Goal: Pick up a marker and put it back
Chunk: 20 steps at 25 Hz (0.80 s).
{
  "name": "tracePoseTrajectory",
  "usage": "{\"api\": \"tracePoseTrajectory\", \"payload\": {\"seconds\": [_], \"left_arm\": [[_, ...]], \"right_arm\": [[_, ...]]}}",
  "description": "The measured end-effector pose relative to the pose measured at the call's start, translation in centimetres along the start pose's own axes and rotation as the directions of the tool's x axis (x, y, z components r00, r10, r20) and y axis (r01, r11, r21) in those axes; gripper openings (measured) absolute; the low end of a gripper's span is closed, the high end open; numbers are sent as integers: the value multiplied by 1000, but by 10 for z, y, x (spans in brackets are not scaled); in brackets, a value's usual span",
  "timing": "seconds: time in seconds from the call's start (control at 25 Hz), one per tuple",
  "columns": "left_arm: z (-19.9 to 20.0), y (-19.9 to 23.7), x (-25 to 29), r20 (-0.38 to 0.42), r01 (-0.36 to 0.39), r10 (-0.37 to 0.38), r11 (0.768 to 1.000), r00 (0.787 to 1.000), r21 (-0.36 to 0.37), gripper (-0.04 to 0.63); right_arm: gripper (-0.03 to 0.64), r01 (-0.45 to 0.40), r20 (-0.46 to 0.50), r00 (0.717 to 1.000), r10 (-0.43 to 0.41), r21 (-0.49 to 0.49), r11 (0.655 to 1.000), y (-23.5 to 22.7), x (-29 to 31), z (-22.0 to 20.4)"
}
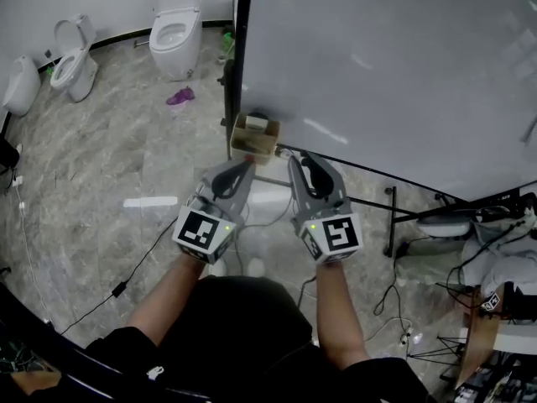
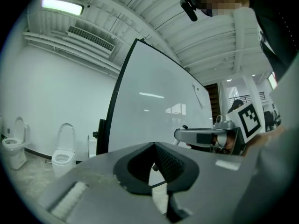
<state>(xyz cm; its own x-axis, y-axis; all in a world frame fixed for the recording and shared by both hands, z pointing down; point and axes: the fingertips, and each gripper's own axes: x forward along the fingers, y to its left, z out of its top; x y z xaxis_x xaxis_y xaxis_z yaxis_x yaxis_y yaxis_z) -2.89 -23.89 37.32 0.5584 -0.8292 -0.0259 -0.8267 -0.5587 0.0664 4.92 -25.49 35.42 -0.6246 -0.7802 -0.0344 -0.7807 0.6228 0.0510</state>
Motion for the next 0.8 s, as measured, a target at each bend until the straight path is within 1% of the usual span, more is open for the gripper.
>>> {"api": "tracePoseTrajectory", "payload": {"seconds": [0.36,0.48,0.64,0.8], "left_arm": [[4,-9,1,5,52,-52,999,999,9,3],[7,-10,-2,5,62,-62,998,998,8,3],[11,-11,-3,0,74,-74,997,997,26,2],[12,-13,-2,19,88,-88,996,996,8,2]], "right_arm": [[81,60,39,997,-60,-1,998,-1,-30,24],[81,75,40,996,-75,-4,997,1,-39,27],[81,92,39,995,-92,2,996,1,-45,28],[81,99,40,994,-99,3,995,1,-47,27]]}}
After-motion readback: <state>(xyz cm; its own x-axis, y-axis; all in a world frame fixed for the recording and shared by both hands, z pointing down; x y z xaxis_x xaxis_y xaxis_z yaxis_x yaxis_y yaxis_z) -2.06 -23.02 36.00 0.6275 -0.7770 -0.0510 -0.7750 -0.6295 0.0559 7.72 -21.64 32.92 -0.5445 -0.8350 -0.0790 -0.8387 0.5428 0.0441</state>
